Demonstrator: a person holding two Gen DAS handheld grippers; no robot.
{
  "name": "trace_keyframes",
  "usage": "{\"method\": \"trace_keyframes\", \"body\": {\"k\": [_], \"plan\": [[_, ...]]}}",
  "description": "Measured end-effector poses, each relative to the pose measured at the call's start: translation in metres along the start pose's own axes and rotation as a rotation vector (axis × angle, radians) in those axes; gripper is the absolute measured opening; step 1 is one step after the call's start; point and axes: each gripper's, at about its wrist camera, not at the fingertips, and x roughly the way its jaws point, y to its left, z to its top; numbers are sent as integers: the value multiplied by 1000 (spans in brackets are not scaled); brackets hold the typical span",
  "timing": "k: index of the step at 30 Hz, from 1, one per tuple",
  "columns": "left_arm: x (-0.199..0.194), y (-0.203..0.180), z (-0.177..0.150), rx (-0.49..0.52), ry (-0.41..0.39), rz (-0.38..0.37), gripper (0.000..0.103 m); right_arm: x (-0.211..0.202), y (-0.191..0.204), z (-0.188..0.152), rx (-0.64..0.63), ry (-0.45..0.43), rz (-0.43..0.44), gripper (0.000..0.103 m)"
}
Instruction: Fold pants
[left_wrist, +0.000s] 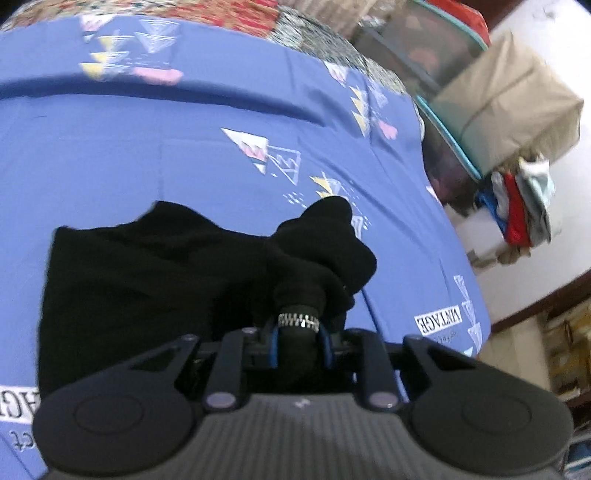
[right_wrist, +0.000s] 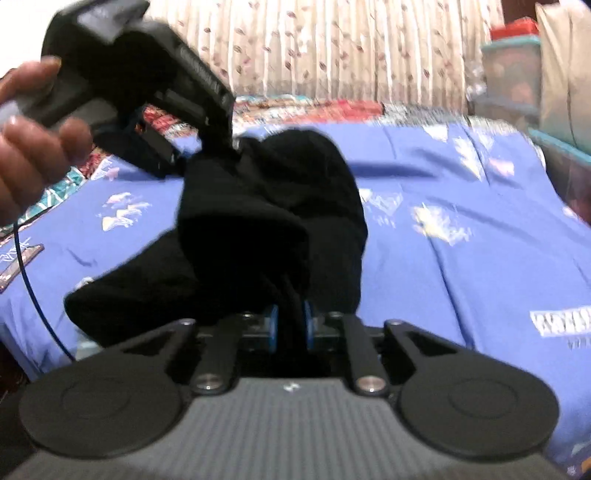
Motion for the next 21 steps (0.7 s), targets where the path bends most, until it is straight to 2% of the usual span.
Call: {"method": "trace_keyframes", "body": {"k": [6,10,12,13,14,15,16,17,21], "plan": [[-46,63,-3,-120,-99,-9,19,0,43,25,-130,-46,120,13],[-49,112,-16,-201,-100,66,20,25,70,29,-225,20,197,14],[-36,138,-28,-255,-62,114,27,38,83,18,-279,74,237,20],[-29,151,-35,-291,-33,144,37,46,89,13,-296,132,260,26],[-23,163,-42,-335,-6,178,43,54,88,10,-302,180,282,31],[-21,172,-48,-363,-1,186,45,54,89,7,-301,201,303,43],[-21,178,-55,-381,-13,166,51,49,88,6,-299,200,325,50],[-24,182,-61,-399,-29,138,54,43,84,9,-297,187,343,51],[-42,184,-70,-426,-79,87,57,19,57,26,-188,122,388,50]]}}
